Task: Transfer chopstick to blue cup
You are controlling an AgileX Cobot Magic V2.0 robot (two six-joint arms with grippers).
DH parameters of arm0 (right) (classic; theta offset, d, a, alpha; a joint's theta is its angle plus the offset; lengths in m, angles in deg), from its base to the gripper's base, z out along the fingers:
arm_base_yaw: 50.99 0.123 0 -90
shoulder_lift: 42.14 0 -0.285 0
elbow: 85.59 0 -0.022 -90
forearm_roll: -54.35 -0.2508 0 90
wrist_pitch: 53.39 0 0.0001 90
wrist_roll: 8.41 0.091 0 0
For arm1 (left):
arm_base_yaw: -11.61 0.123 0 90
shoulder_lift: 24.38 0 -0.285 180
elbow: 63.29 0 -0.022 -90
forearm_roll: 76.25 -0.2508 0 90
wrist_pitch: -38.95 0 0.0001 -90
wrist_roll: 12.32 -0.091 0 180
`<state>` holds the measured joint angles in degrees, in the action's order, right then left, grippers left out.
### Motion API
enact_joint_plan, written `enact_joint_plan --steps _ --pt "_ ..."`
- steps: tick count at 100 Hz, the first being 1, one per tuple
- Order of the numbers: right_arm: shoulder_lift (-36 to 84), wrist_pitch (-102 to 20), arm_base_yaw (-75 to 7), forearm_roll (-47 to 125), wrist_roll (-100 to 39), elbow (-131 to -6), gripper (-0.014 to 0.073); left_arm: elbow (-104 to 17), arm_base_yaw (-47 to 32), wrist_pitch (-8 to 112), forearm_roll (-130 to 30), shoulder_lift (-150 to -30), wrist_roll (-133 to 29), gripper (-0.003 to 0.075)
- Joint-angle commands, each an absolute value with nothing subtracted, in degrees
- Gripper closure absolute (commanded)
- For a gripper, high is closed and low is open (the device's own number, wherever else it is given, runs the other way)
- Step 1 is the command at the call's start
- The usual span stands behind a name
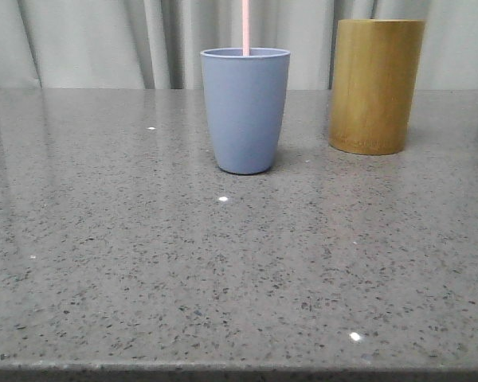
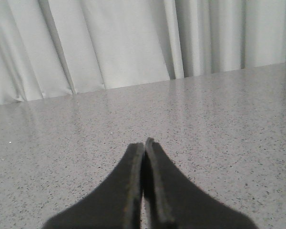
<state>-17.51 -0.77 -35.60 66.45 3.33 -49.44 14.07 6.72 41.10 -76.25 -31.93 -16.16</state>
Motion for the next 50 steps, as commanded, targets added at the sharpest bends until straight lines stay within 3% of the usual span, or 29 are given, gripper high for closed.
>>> enact_joint_plan --steps 1,27,50 --pt "-16.81 -4.44 -36.02 67.71 3.18 -50.81 0.0661 14.52 6.87 36.30 -76.25 -29.93 -15.34 0.0739" --pt "-19.74 -8.15 -36.28 70.10 2.55 -48.60 0.0661 14.52 6.87 36.30 -76.25 -29.93 -15.34 0.0739" --pt "-31.20 -19.91 -38.77 70.29 2.39 -37.04 0.0661 14.52 6.87 36.30 -76.25 -29.93 -15.34 0.0739"
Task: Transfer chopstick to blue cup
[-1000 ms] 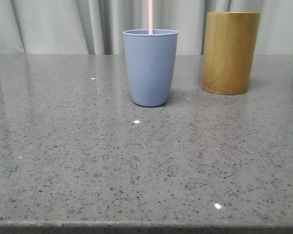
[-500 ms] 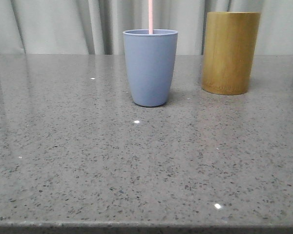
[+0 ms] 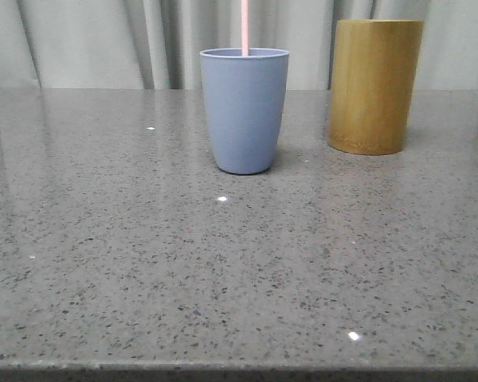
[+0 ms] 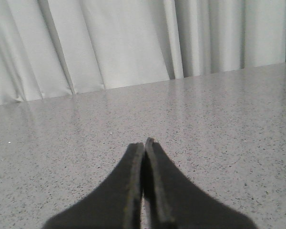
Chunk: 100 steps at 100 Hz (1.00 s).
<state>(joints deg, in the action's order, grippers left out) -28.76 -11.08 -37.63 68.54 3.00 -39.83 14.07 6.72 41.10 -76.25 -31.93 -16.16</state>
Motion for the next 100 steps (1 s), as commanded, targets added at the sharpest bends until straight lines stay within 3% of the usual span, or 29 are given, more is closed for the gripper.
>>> enact_joint_plan --steps 1,11,60,100 --pt "-31.54 -20.87 -38.89 70.29 2.31 -36.55 0.0661 14.52 6.87 36.30 -76.25 -29.93 -15.34 0.0739" --pt "-36.35 -28.26 -40.56 69.82 1.52 -28.96 0.0661 14.52 6.87 36.30 -76.25 -29.93 -15.34 0.0739" --pt "-35.76 -49.98 -44.13 56.47 -2.46 -8.77 0.0661 14.52 6.87 36.30 -76.25 -29.93 -15.34 0.0739" --pt "-35.76 -51.19 -44.13 56.47 -2.46 -6.76 0.0661 14.52 6.87 36.30 -76.25 -29.93 -15.34 0.0739"
